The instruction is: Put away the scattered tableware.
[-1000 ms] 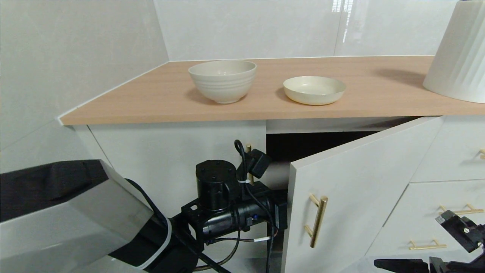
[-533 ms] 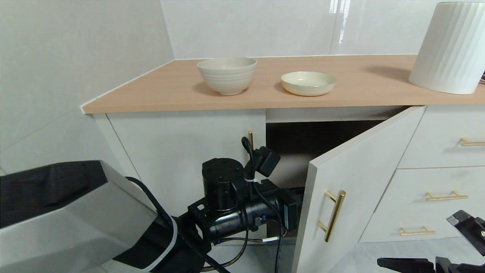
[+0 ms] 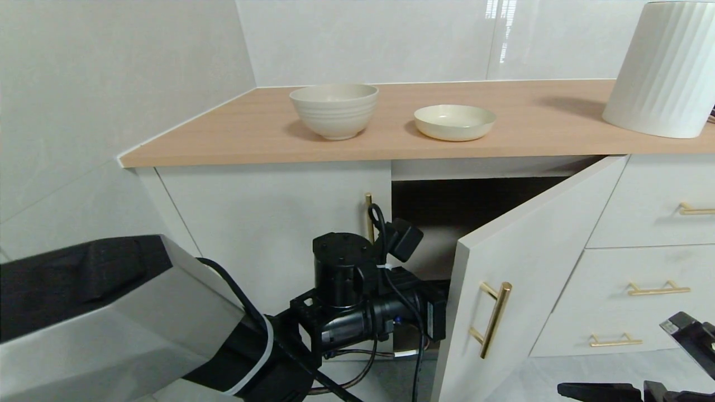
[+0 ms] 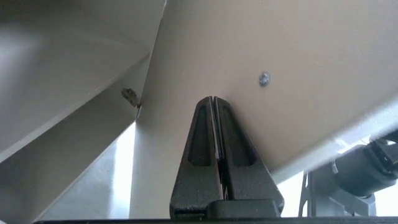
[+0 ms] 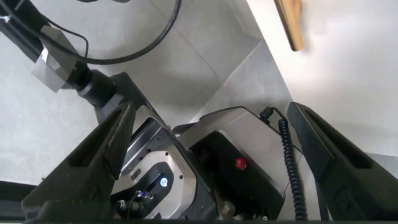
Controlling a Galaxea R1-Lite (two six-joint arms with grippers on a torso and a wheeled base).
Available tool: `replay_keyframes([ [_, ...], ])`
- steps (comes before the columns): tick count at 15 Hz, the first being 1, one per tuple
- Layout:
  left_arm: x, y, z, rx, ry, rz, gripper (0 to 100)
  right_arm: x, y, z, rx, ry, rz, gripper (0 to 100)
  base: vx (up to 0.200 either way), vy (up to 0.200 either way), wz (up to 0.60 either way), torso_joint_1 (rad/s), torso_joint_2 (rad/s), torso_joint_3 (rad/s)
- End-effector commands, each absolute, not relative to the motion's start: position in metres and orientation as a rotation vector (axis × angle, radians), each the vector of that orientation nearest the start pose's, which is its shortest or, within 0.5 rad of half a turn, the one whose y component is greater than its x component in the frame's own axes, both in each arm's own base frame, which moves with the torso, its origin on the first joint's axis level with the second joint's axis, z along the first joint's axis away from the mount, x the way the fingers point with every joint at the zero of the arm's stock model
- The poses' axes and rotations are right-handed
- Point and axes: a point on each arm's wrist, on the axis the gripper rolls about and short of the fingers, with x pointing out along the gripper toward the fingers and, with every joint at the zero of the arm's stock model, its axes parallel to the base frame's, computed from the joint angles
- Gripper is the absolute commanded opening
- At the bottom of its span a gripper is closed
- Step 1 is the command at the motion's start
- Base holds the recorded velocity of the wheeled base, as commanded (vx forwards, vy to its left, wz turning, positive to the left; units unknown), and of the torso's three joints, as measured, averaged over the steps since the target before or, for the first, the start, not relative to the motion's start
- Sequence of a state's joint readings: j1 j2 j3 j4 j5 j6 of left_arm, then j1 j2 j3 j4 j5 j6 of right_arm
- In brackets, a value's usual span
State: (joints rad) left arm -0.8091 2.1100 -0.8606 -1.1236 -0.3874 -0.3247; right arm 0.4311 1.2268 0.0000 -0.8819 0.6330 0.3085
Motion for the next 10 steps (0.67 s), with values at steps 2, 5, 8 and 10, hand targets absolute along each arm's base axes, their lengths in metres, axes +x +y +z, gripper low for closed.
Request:
replay_keyframes([
  [2,0.261,-0.289,0.109,-0.256,0.326,-1.169,0,0.099,0.061,0.113,0.31,0.506,0.996,100,-0.2,0.0,0.0,0.01,0.0,-0.002],
  [5,0.267,-0.299,0.104,-0.251,0.345,-1.168,0,0.096,0.059,0.114,0.309,0.492,0.999,100,0.0,0.0,0.0,0.0,0.0,0.0],
  [8,0.276,-0.309,0.102,-0.248,0.358,-1.164,0,0.092,0.058,0.116,0.309,0.491,1.0,100,0.0,0.0,0.0,0.0,0.0,0.0],
  [10,0.274,-0.316,0.104,-0.242,0.369,-1.162,0,0.091,0.058,0.116,0.307,0.485,1.005,100,0.0,0.0,0.0,0.0,0.0,0.0],
])
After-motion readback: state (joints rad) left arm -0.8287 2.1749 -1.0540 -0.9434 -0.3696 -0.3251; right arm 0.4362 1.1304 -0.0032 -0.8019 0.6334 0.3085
